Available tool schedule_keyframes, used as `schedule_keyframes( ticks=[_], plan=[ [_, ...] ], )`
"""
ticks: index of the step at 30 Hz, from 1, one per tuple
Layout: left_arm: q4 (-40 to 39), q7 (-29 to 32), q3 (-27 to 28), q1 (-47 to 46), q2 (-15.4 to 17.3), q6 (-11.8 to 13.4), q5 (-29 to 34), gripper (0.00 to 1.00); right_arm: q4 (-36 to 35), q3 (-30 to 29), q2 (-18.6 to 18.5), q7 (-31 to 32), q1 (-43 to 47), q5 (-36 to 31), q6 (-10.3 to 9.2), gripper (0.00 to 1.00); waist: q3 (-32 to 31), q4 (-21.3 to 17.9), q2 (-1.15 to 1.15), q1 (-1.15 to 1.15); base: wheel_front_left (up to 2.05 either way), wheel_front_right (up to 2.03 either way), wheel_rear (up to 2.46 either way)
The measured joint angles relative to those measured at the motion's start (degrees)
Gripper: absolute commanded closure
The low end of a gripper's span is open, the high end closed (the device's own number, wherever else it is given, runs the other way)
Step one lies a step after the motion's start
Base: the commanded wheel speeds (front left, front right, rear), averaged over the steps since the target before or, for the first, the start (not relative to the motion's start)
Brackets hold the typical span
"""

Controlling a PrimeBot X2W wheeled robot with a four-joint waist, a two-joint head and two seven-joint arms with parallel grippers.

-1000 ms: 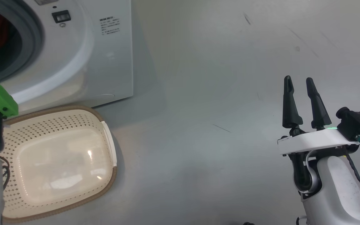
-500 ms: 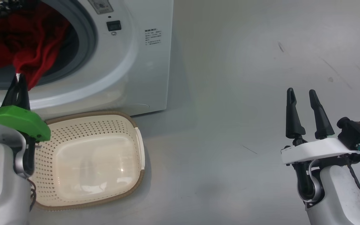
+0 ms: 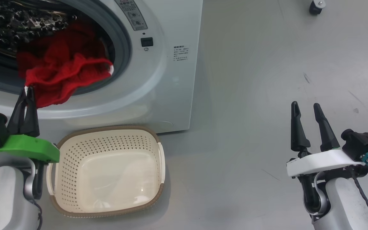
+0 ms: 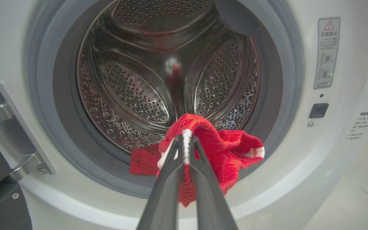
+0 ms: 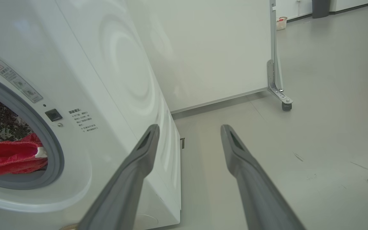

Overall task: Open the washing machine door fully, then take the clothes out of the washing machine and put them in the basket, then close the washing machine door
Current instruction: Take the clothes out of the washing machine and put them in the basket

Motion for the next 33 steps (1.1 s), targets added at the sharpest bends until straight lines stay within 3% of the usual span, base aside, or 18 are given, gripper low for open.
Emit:
schedule_keyframes(
  ticks=[23, 28, 33],
  plan=[
    [-23.1, -2.5, 2.5, 2.4, -2.0, 1.6, 4.7, 1.00, 0.0, 0.3, 0.0, 0.0, 1.1, 0.0, 0.00, 0.00, -2.5, 1.2, 0.00, 0.00, 0.00, 0.00, 0.00],
    [-25.5, -2.5, 2.9, 3.4, -3.3, 1.7, 4.8, 1.00, 0.0, 0.3, 0.0, 0.0, 1.1, 0.0, 0.00, 0.00, -2.5, 1.2, 0.00, 0.00, 0.00, 0.00, 0.00],
    [-22.5, -2.5, 1.5, 8.2, -3.6, 1.7, 4.8, 1.00, 0.0, 0.4, 0.0, 0.0, 1.2, 0.0, 0.00, 0.00, -2.5, 1.1, 0.00, 0.00, 0.00, 0.00, 0.00]
  ],
)
